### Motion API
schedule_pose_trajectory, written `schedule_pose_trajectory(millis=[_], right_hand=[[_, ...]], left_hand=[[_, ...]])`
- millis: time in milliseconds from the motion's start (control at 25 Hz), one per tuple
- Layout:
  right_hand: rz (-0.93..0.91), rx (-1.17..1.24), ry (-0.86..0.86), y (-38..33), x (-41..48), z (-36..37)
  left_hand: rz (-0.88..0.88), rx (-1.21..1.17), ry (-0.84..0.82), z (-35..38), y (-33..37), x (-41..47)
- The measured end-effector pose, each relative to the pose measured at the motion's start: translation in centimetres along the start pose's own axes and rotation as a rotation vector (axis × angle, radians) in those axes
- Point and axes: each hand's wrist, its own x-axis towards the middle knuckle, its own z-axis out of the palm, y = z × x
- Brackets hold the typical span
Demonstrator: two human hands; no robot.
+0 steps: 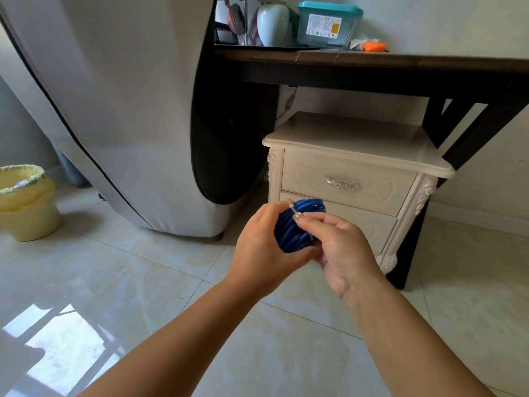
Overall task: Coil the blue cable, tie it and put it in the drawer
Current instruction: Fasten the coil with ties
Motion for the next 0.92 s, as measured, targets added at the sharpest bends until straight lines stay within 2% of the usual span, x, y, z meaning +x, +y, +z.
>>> schedule_pose_trajectory(millis=[120, 360, 560, 920], right_hand=[[-0.033, -0.003, 0.02, 0.3, -0.2, 0.5], [-0.038, 0.107, -0.026, -0.1, 0.1, 0.4], [-0.019, 0.174, -0.201, -0.1, 0.6, -0.2], [-0.078, 0.137, -0.124, 0.7, 1.1, 0.3]], left_hand=[[0.003, 0.013, 0.078, 0.3, -0.1, 0.2], [-0.043, -0.145, 0.162, -0.3, -0.1, 0.5], [-0.049, -0.178, 0.188, -0.6, -0.4, 0.7], [0.059, -0.064, 0.243, -0.5, -0.8, 0.8]])
